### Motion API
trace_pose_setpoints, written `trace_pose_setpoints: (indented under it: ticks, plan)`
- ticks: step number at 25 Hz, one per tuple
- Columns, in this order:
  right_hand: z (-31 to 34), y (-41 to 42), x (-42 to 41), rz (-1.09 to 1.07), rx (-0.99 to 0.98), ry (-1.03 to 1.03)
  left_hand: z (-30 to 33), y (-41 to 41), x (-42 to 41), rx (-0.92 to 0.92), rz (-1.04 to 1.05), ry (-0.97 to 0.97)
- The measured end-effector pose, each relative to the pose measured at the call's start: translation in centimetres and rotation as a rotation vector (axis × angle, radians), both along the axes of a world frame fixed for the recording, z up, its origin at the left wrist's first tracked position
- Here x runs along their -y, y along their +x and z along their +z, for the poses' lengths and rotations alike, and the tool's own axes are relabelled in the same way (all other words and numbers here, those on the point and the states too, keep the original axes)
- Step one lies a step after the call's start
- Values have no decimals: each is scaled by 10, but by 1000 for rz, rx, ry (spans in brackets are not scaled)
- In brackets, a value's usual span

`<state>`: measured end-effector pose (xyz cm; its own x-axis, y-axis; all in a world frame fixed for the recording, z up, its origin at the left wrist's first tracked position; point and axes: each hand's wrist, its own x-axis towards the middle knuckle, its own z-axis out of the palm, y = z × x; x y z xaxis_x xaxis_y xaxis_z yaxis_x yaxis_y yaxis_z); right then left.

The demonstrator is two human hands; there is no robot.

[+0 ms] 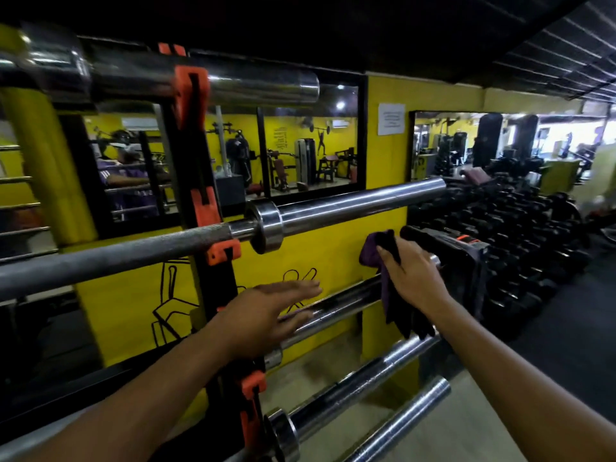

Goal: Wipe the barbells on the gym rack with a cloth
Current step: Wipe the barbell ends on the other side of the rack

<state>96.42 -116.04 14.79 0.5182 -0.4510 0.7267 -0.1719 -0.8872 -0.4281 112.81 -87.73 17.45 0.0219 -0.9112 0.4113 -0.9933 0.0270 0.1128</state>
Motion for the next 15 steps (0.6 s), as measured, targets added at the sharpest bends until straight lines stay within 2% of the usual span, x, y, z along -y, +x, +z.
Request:
trace_pose_setpoints:
  ticks: [2,4,5,7,9,10,11,13,15]
  plan:
    - [-18,9,-24,-25,-127,-44,-8,4,-28,114,-20,120]
    - [-28,19,-29,-122,-193,-49,-12,6,-48,127,-5,220]
    - [-19,24,-27,-172,-244,-12,-12,8,-53,131,9,231]
    - [10,38,-30,-227,-474,99,-13,10,-54,162,12,223]
    - [26,52,-45,-195,-681,97,-15,11,-52,177,13,191]
    - [21,54,-56,-158,-677,51,-17,12,-51,174,18,182]
    - [11,52,-66,-99,-568,-3,-17,13,-50,166,17,174]
    - [-22,36,-77,83,-211,-72,-17,15,-52,171,1,159]
    - [-51,13,-62,104,-155,-137,-19,14,-51,185,-4,160]
